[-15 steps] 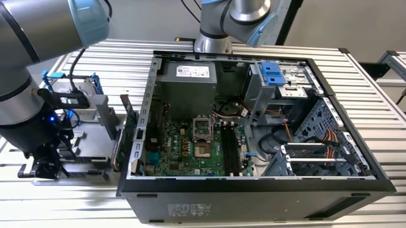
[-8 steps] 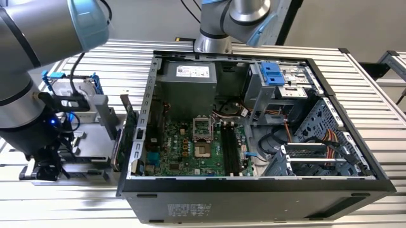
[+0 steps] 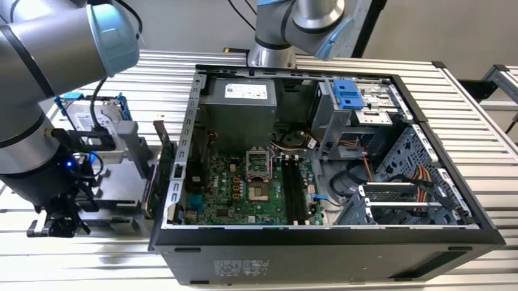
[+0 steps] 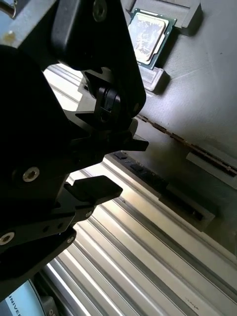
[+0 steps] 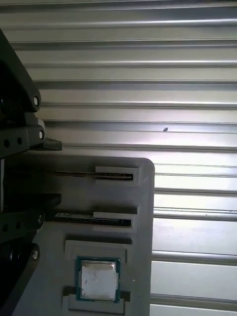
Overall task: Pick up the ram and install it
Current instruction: 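Pick up the ram and move it above insertion slot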
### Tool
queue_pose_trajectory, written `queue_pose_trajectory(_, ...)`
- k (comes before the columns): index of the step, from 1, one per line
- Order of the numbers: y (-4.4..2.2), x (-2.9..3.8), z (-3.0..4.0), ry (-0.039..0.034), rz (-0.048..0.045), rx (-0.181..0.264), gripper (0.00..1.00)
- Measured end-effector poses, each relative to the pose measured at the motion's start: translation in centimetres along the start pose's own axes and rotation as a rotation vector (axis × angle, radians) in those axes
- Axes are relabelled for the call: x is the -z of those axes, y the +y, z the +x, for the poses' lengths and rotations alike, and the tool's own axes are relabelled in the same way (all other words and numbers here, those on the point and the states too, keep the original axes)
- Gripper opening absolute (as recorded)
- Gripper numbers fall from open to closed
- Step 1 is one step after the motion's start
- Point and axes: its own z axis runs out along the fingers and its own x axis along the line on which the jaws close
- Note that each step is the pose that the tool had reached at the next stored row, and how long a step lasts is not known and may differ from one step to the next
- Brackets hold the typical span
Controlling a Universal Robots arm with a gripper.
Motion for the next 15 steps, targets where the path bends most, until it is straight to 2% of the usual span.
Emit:
queue_pose_trajectory(8,0.01,-0.45,-0.01,0.0001,0.0001,-0.003,1.00)
queue_pose_trajectory(15,0.01,-0.57,-0.01,0.0004,-0.0020,-0.051,1.00)
